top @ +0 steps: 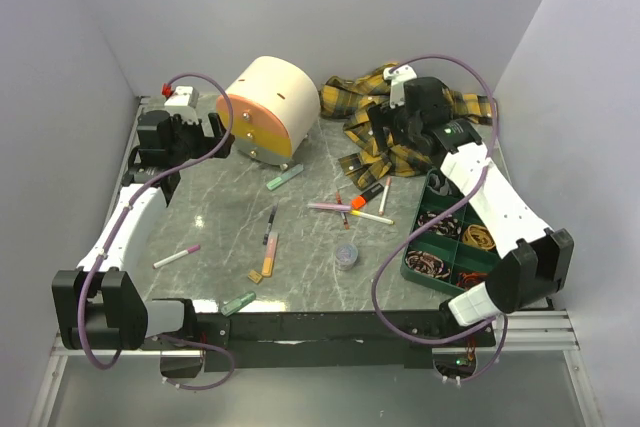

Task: Sort the stationery into containers
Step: Open the drawer in the storage box.

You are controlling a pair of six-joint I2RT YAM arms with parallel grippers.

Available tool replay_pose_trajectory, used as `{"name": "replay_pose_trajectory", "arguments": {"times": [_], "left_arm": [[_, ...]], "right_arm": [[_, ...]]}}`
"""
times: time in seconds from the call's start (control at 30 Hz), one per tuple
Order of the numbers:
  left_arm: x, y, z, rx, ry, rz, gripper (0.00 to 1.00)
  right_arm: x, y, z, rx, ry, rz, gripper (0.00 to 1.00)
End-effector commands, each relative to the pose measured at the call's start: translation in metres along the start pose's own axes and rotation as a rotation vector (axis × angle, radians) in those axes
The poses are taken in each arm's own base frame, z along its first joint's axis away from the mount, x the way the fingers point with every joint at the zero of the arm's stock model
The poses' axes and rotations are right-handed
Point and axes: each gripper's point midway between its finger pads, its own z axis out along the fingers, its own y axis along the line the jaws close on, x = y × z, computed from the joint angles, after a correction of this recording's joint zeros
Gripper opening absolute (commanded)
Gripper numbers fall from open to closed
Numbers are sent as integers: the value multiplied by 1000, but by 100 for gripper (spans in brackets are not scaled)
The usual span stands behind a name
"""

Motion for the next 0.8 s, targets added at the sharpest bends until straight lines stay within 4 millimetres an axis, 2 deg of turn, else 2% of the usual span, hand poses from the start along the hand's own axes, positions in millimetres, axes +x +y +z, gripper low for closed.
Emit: {"name": "replay_pose_trajectory", "arguments": {"times": [0.0, 0.1, 0.13, 0.17, 0.2, 0.23, 0.3, 0.33, 0.37, 0.4, 0.43, 0.47, 0.5, 0.6, 0.77], "left_arm": [[-10, -3, 0, 21, -40, 22, 100], [2, -2, -1, 32, -25, 76, 99], [16, -1, -1, 38, -4, 115, 99], [19, -2, -5, 47, -11, 141, 100], [10, -8, -5, 84, -73, 205, 99], [24, -9, -11, 101, -79, 258, 99], [20, -24, -17, 181, -172, 342, 99], [32, -27, -20, 209, -179, 383, 99], [35, -30, -21, 229, -182, 392, 99], [39, -34, -20, 246, -173, 388, 98], [46, -35, -16, 255, -132, 347, 95], [49, -36, -14, 259, -113, 315, 93], [50, -37, -11, 263, -98, 276, 91], [53, -41, -4, 254, -67, 80, 83], [58, -38, 8, 177, -90, 51, 78]], "right_arm": [[-39, 2, -3, -12, -90, 12, 100], [-50, 6, -2, -52, -98, -36, 100], [-53, 8, -1, -68, -98, -56, 100], [-57, 15, 0, -114, -107, -73, 100], [-66, 19, 2, -142, -131, -102, 100], [-70, 23, 2, -170, -146, -114, 100], [-83, 40, 5, -268, -193, -138, 100], [-90, 45, 7, -296, -211, -137, 100], [-90, 55, 16, -345, -208, -114, 100], [-106, 55, 18, -347, -252, -98, 100], [-112, 59, 23, -362, -265, -83, 100], [-109, 63, 41, -382, -247, -63, 100], [-125, 67, 42, -400, -291, -59, 99], [-135, 66, 73, -382, -313, 20, 95], [-140, 81, 108, -440, -322, 46, 90]]}}
